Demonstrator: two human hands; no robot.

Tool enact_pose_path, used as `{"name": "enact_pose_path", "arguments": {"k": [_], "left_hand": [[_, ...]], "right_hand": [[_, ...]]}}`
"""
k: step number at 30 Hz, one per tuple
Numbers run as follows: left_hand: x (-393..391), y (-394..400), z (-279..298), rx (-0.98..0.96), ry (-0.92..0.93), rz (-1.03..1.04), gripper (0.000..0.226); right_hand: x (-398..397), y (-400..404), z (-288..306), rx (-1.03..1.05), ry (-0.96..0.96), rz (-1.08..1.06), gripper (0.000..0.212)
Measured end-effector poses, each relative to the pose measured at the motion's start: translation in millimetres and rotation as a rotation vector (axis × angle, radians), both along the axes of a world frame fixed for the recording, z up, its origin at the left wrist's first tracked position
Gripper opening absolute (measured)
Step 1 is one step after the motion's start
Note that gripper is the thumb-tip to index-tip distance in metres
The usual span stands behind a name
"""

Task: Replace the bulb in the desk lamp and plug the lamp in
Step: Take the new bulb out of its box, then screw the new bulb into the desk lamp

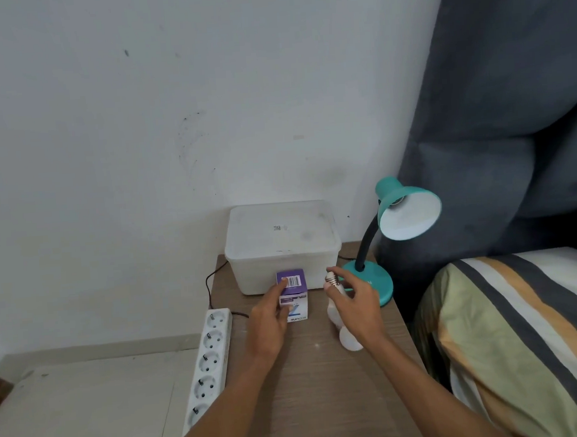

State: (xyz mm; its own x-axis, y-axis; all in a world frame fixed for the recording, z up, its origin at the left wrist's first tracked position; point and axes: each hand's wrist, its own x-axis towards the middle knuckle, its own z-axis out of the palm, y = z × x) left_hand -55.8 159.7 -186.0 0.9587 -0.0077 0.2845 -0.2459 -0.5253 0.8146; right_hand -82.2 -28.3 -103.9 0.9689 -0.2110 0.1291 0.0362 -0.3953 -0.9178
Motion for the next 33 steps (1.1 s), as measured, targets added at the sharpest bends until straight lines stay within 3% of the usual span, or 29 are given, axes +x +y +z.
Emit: {"name": "enact_pose_path", "arguments": {"k": [4,8,13,16,21,26,33], "left_hand": [[-0.2,-3.3,2.6,0.08,-0.046,0.011,0.064],[-10.3,-11.4,16.7,0.223,-0.143,0.075,0.091],[-11.5,-38.3,57.8,0.329,-0.438,-0.047,0.092],[-3.5,-65.3,86.2,0.378,-0.52,-0.175,0.089],[19.8,-111.6,124.0,0.419,-0.487,-0.33,0.098],[48.3,-145.3,145.6,0.442,-0.399,-0.427,0.113],[75.5,-164.4,150.9,0.424,-0.367,-0.488,0.106]], "right_hand": [[-3.6,-5.8,-4.1,0.012,0.016,-0.018,0.026],[-10.2,-17.8,3.8,0.096,0.066,-0.1,0.023],[-15.8,-46.9,38.3,0.026,-0.102,-0.152,0.032],[-15.8,-63.7,52.3,0.069,-0.2,-0.247,0.028],[-15.0,-89.5,76.7,0.087,-0.239,-0.405,0.028],[-1.7,-108.5,91.3,-0.039,-0.149,-0.324,0.058],[21.1,-117.3,92.4,-0.135,-0.145,-0.374,0.064]]}}
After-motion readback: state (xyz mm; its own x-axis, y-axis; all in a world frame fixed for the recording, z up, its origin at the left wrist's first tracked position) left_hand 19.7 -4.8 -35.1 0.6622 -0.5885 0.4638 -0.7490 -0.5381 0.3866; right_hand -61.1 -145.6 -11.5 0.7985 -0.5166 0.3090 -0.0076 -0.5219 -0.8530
